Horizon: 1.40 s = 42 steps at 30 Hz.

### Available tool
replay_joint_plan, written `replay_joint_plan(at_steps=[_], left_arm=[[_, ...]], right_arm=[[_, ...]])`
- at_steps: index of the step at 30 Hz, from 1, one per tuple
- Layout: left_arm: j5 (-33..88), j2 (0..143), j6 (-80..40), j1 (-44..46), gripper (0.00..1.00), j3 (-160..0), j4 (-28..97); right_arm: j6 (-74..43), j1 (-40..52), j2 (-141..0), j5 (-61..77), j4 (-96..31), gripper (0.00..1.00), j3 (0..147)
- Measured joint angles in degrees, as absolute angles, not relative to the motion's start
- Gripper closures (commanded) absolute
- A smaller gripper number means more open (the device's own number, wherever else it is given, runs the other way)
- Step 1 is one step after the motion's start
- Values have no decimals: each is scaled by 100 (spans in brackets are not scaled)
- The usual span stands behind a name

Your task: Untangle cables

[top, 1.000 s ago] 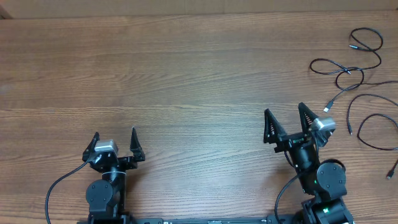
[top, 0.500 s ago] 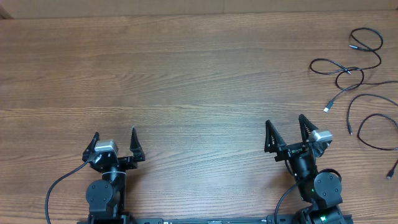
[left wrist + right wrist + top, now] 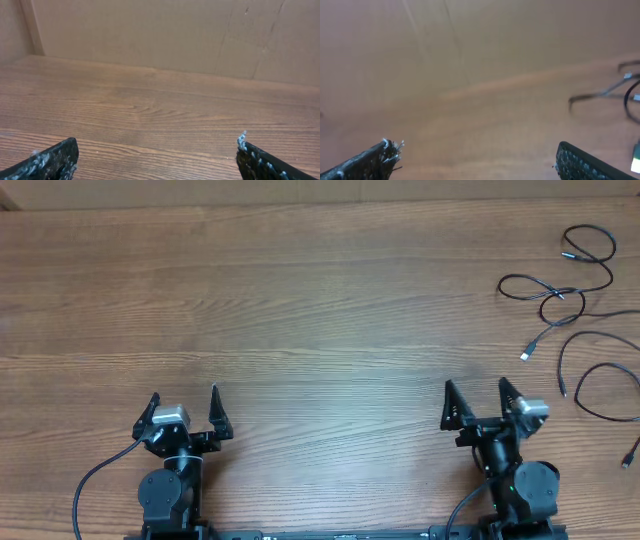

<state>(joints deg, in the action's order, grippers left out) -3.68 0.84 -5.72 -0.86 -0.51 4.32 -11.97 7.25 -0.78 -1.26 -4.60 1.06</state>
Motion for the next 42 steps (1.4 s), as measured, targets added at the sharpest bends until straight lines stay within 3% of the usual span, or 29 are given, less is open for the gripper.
replay_joint_plan(at_steps=[8, 16, 42], left_arm=[[-368, 84, -572, -86, 0, -51, 429], [-368, 84, -572, -86, 1, -51, 432], [-368, 84, -572, -86, 0, -51, 429]], right_arm=[[-1127, 165, -69, 169, -506, 0, 106], [-71, -552, -69, 1013, -432, 0, 106], [128, -600, -69, 893, -456, 0, 106]])
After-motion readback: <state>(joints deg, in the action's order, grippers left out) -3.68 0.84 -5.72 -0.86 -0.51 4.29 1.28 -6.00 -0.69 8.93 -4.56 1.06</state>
